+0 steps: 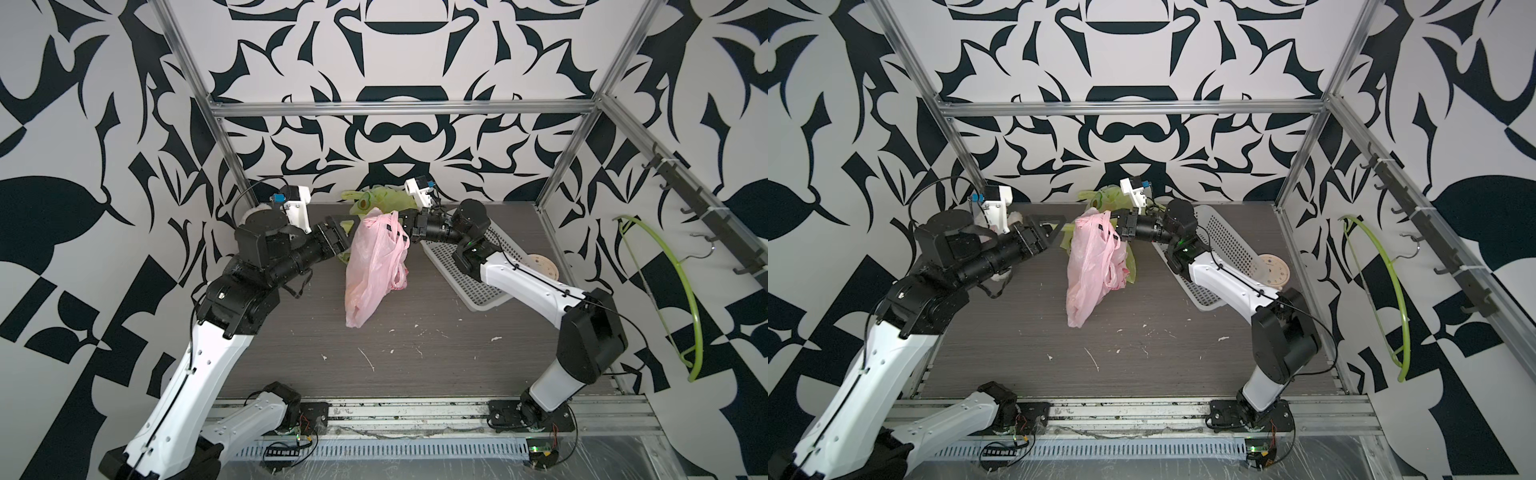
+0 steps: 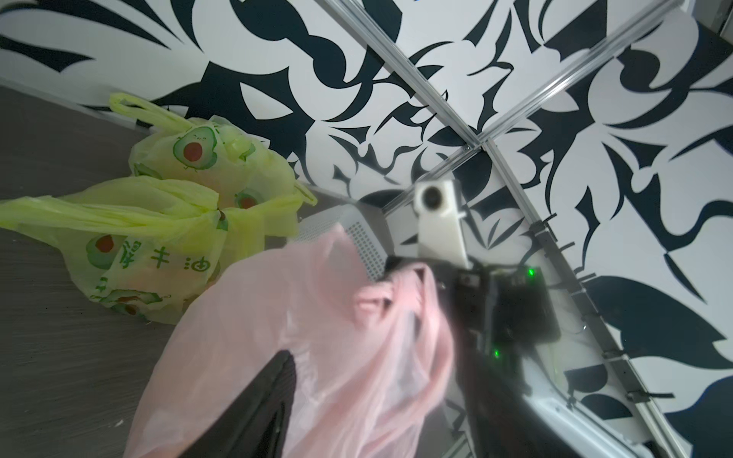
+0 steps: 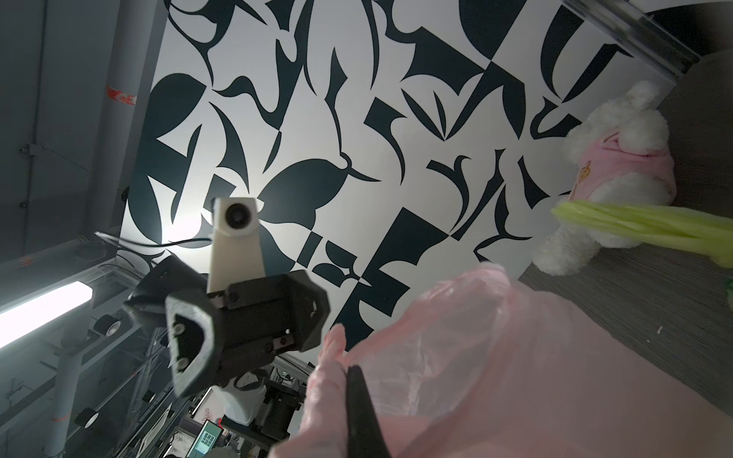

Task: Place the peach into a plastic bag & tie a knot
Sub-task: Tie the plastic bag at the center of the board.

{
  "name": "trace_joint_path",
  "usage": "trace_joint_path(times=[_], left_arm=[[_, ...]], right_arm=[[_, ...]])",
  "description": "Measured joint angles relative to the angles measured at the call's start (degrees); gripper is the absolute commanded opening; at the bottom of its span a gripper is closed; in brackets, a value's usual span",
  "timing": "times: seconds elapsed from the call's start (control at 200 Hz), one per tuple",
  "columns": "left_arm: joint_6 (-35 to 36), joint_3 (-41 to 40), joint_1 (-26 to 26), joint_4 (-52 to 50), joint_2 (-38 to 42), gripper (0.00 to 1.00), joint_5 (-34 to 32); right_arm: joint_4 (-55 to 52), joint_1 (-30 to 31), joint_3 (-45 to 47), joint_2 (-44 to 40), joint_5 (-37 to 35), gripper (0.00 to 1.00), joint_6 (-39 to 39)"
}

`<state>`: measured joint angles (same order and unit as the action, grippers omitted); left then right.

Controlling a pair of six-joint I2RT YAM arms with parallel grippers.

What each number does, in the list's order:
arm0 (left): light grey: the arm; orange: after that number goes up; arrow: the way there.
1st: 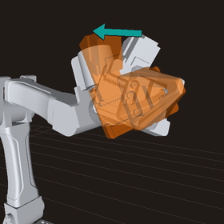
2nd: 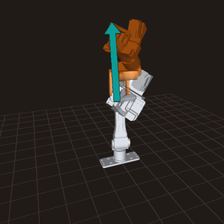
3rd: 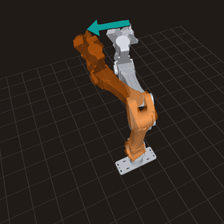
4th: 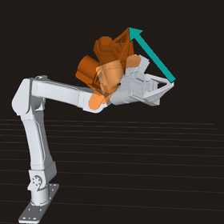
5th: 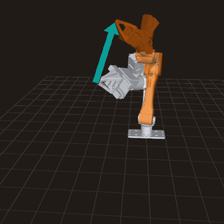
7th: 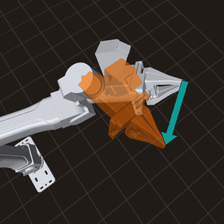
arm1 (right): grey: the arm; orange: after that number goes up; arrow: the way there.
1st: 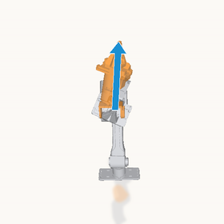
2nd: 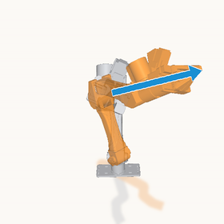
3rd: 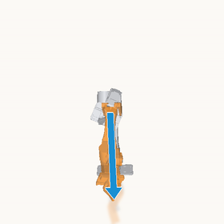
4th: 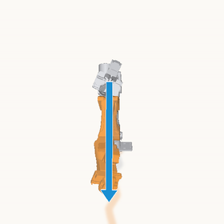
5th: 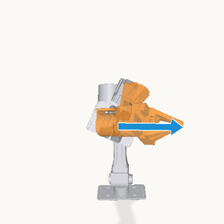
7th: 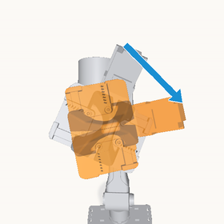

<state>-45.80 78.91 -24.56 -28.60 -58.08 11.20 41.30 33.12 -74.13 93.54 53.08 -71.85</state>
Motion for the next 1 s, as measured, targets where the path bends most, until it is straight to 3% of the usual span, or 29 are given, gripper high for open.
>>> trace_joint_path(times=[0.13, 0.415, 0.655, 1.0], left_arm=[[-5.11, -2.14, 3.65, 3.5, -1.18, 0.65, 6.93], [-11.45, -3.37, 4.09, 11.32, -4.37, 0.55, 16.2], [-12.98, -5.38, 4.09, 13.16, -6.21, 0.56, 18.69], [-14.88, -5.7, 4.2, 16.26, -7.63, 0.44, 22.67]], right_arm=[[-1.33, 0.0, -0.31, -0.98, 0.33, 0.0, 1.62], [-3.19, 0.0, -0.63, -0.92, 0.74, 0.0, 2.84], [-3.82, 0.0, -0.92, -0.92, 0.83, 0.0, 2.95], [-4.94, 0.0, -0.94, -0.92, 1.18, 0.0, 3.93]])
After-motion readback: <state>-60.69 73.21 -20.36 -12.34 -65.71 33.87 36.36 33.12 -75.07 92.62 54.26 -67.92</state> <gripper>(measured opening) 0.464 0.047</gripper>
